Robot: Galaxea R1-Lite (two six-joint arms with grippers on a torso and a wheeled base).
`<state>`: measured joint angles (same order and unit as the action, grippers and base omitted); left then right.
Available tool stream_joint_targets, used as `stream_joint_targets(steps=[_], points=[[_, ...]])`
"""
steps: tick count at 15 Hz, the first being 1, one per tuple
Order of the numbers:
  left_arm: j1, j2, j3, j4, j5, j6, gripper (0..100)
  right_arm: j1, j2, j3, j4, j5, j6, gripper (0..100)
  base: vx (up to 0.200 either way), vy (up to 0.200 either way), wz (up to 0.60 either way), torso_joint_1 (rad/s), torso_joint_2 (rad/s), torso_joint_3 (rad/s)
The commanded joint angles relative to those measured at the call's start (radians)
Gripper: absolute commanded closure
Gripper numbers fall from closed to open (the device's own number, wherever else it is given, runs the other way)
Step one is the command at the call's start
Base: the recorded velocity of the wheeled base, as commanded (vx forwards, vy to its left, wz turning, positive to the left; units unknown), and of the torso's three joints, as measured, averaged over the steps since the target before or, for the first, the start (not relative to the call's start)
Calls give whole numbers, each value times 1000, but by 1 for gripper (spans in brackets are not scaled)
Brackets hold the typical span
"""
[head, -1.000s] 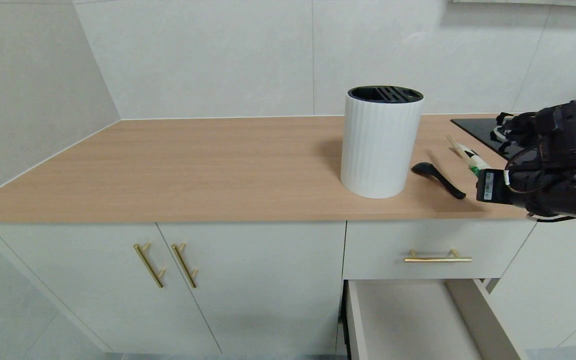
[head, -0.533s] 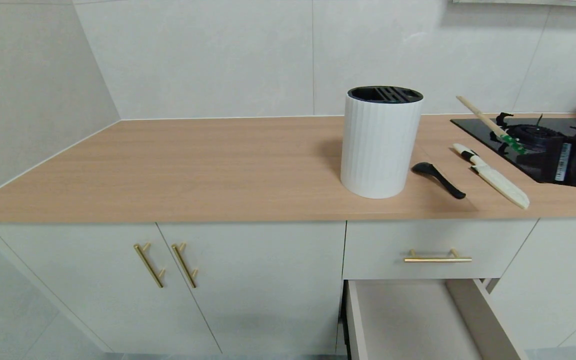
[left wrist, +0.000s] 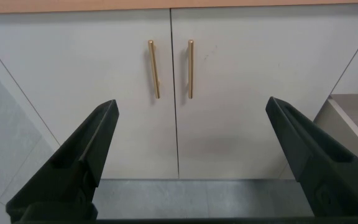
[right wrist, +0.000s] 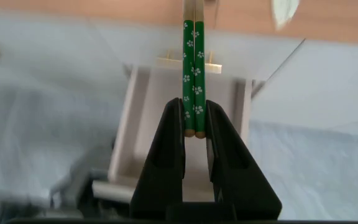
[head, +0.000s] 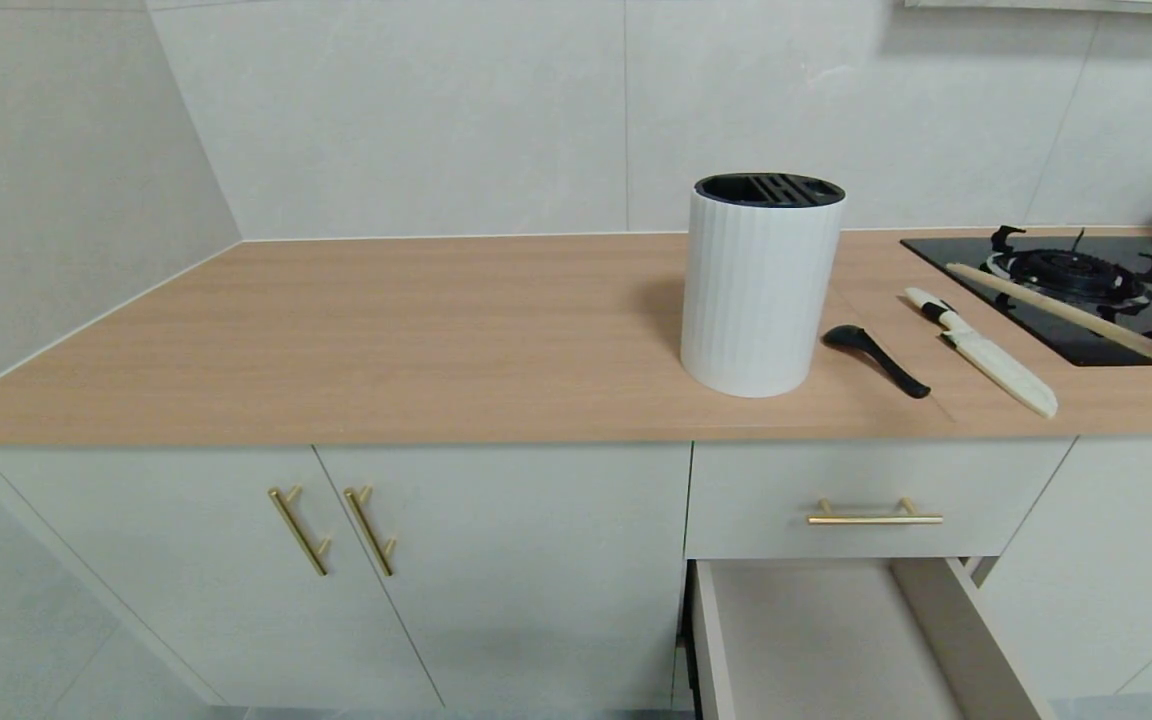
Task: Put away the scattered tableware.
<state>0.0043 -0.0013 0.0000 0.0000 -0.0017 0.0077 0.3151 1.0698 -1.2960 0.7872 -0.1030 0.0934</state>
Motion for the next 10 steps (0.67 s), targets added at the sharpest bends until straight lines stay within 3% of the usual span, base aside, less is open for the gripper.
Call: stream_joint_targets(steps=[1, 4, 8, 10], points=[[0, 1, 0, 0, 0, 0, 0, 21, -31, -14, 73, 0, -18, 100, 0, 0, 0, 0, 0, 0], [0, 1, 0, 0, 0, 0, 0, 48, 7, -5, 161, 5, -15, 100, 0, 0, 0, 0, 0, 0], [0, 1, 0, 0, 0, 0, 0, 144, 122, 101, 167, 28, -1, 100, 0, 0, 0, 0, 0, 0], [0, 1, 0, 0, 0, 0, 0, 148, 208, 121, 161, 42, 78, 100, 0, 0, 0, 0, 0, 0]])
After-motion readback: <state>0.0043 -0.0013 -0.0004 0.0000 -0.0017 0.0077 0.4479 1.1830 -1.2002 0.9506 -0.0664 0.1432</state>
